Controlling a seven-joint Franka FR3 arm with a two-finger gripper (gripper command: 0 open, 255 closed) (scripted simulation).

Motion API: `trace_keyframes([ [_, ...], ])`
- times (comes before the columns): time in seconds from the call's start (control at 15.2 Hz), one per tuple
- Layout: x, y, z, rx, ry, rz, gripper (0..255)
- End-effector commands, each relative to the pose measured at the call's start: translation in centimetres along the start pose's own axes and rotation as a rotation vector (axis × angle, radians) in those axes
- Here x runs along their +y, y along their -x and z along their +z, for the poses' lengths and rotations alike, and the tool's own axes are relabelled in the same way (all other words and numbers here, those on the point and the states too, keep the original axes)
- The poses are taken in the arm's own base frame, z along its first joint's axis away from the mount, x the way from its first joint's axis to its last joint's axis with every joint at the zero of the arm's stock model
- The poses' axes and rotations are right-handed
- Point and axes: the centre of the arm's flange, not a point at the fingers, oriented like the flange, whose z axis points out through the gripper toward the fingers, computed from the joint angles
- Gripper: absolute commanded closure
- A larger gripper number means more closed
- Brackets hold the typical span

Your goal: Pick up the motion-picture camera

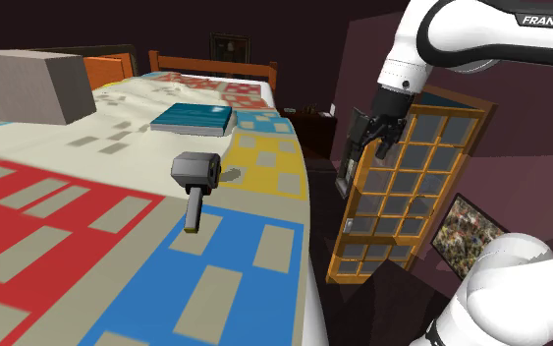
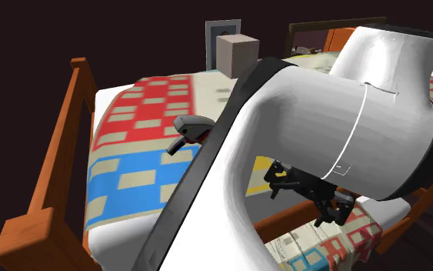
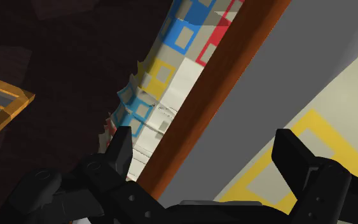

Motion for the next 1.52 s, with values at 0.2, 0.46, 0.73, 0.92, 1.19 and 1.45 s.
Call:
trace_keyframes([
  [0.2, -3.8, -1.5, 0.0, -0.034, 0.001, 0.036, 0],
  [0.46, -8.9, -3.7, 0.1, -0.08, 0.001, 0.085, 0],
  [0.73, -13.8, -6.1, 0.4, -0.125, 0.002, 0.133, 0],
  [0.92, -17.4, -8.1, 0.6, -0.16, 0.002, 0.17, 0],
  [1.19, -22.1, -10.9, 1.0, -0.205, 0.003, 0.218, 0],
  [1.45, -26.6, -13.9, 1.6, -0.251, 0.004, 0.267, 0],
])
